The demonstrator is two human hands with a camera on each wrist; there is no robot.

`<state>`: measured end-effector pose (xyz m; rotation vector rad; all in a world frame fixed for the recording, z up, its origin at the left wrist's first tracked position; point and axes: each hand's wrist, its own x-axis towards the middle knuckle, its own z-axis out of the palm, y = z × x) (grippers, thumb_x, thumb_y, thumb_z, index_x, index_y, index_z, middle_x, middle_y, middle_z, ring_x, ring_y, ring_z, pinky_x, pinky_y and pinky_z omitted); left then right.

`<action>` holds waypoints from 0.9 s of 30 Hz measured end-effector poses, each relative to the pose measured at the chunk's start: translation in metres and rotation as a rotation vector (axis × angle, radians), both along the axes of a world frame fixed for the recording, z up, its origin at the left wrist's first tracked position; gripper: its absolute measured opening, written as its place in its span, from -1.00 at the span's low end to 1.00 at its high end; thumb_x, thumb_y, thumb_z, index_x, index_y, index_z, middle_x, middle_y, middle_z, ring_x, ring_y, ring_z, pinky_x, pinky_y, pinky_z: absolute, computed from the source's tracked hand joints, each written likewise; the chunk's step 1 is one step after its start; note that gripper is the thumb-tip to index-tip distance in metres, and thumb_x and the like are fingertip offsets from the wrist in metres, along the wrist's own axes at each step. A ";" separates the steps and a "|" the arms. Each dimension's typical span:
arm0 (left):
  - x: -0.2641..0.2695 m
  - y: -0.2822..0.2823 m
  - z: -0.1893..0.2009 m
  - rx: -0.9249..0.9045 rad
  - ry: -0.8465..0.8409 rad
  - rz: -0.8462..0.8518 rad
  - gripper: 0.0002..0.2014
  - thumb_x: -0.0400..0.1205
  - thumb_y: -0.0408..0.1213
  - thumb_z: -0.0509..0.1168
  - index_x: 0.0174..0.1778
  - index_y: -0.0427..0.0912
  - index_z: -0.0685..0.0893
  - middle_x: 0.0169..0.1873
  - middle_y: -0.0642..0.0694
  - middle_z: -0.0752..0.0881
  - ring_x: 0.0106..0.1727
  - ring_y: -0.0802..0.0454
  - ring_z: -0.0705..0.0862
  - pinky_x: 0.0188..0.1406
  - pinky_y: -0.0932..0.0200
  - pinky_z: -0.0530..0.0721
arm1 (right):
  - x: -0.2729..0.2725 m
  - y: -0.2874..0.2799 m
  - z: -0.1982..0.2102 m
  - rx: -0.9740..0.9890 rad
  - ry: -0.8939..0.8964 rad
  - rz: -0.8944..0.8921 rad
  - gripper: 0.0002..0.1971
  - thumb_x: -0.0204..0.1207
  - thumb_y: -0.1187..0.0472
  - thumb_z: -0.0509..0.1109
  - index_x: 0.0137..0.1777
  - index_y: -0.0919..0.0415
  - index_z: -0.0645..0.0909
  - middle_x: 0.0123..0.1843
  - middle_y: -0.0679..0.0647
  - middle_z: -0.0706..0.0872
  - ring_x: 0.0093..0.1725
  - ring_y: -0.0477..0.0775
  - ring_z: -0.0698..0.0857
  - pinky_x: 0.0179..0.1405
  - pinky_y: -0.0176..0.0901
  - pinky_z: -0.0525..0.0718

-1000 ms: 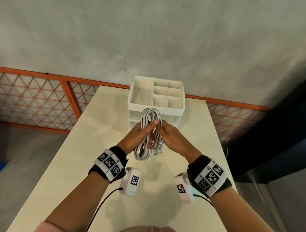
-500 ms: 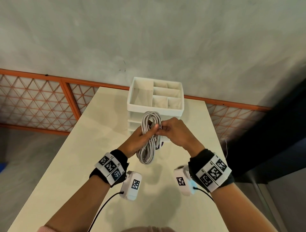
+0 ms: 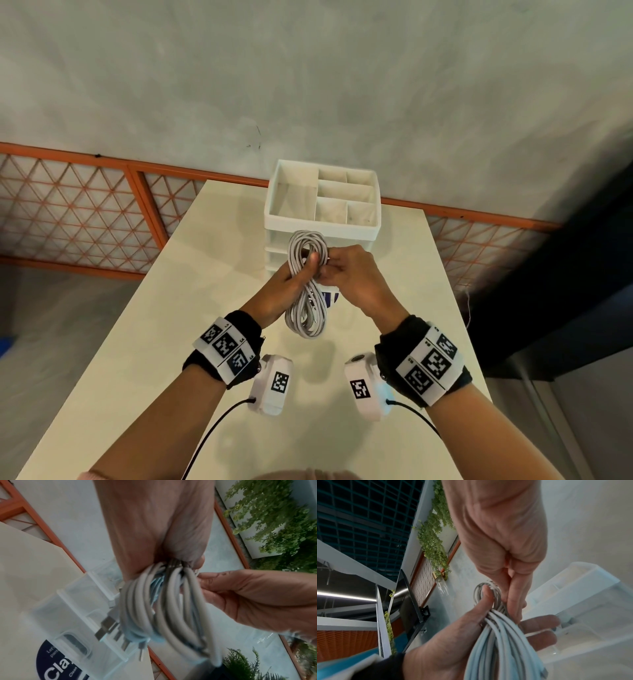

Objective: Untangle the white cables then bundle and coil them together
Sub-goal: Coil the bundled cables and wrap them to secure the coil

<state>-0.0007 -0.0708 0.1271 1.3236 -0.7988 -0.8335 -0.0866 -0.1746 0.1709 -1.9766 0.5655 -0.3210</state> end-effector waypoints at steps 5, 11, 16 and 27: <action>-0.001 0.001 0.009 0.033 -0.062 0.062 -0.66 0.73 -0.04 0.04 -0.03 -0.12 0.68 -0.33 0.10 0.78 -0.26 0.23 0.75 -0.23 0.30 0.66 | 0.000 -0.004 0.001 -0.045 0.003 -0.060 -0.80 0.55 0.41 0.36 0.14 0.40 0.52 -0.05 0.34 0.80 -0.08 0.22 0.80 -0.16 -0.26 0.72; -0.003 -0.004 0.010 -0.049 0.145 0.141 -0.57 0.68 0.00 0.11 0.16 -0.26 0.70 -0.04 -0.15 0.84 0.09 -0.03 0.78 0.05 0.12 0.76 | -0.003 -0.009 -0.008 0.239 0.095 0.066 -0.24 0.45 -0.27 0.35 0.51 0.17 0.28 0.30 0.02 0.62 0.18 -0.10 0.67 0.14 -0.24 0.62; -0.005 -0.007 0.009 -0.077 0.314 0.096 -0.53 0.60 0.07 0.20 -0.10 -0.37 0.62 -0.26 -0.25 0.69 -0.16 -0.09 0.73 -0.13 0.13 0.74 | -0.005 -0.003 -0.029 0.460 0.072 0.270 -0.25 0.38 -0.02 0.54 0.52 0.10 0.32 0.38 0.01 0.66 0.34 -0.07 0.66 0.42 0.04 0.59; 0.009 0.000 0.013 -0.016 0.059 -0.037 -0.85 0.51 -0.37 0.43 -0.11 -0.39 0.68 -0.21 -0.25 0.75 -0.07 -0.14 0.73 -0.05 0.02 0.62 | -0.004 -0.012 -0.022 0.249 0.238 0.344 -0.62 0.31 0.12 0.57 0.15 0.14 0.71 0.13 0.14 0.80 0.18 0.02 0.75 0.37 0.08 0.63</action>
